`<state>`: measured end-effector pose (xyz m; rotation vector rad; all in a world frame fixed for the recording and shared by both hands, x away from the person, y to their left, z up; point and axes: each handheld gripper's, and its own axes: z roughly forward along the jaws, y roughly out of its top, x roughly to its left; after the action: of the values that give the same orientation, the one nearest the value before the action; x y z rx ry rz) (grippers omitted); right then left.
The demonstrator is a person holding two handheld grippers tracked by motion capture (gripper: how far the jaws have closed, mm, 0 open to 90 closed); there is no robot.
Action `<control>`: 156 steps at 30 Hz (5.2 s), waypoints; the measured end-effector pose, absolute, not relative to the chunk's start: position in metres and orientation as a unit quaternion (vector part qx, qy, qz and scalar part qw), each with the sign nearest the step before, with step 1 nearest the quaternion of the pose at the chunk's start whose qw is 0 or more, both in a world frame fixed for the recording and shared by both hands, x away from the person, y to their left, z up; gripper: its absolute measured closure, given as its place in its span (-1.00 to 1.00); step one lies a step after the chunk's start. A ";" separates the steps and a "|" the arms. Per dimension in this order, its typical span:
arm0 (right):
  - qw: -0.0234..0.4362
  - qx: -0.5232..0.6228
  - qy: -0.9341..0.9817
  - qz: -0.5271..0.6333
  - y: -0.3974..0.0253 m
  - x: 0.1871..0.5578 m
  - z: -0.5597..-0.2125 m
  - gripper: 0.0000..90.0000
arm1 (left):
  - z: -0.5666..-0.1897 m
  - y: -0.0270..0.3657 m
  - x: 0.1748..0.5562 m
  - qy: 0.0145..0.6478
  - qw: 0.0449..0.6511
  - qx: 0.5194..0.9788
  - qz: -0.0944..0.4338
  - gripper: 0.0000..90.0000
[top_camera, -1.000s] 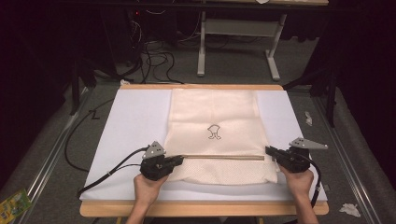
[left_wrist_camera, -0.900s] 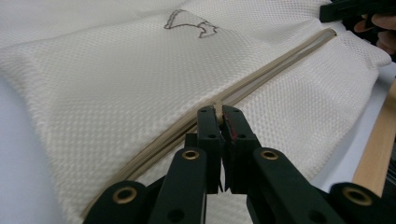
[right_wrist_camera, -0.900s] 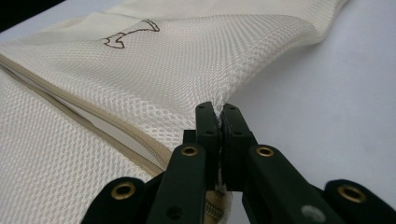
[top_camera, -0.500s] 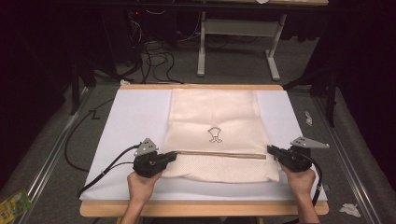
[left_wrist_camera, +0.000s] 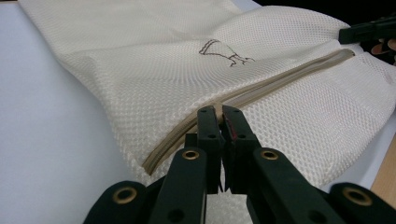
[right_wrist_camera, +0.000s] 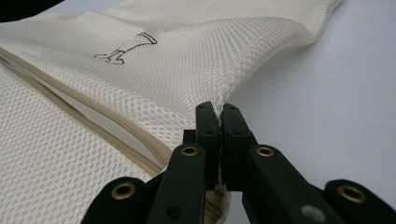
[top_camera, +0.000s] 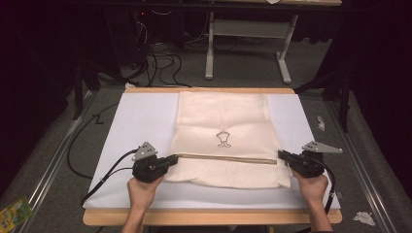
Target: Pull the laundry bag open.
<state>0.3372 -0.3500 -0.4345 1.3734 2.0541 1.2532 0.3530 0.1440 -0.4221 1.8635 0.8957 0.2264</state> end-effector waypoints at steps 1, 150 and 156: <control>0.185 0.487 0.729 0.445 -0.350 0.337 -0.435 0.97 | -0.422 0.145 0.353 0.372 0.507 0.771 0.095 0.93; 0.177 0.479 0.766 0.392 -0.351 0.324 -0.455 0.89 | -0.444 0.159 0.332 0.373 0.434 0.813 0.107 0.92; 0.177 0.480 0.767 0.388 -0.349 0.325 -0.454 0.79 | -0.448 0.156 0.331 0.372 0.425 0.817 0.112 0.91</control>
<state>0.3250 -0.3488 -0.4543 1.3575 2.1705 1.0987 0.3312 0.1564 -0.4483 2.0441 0.9306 0.2804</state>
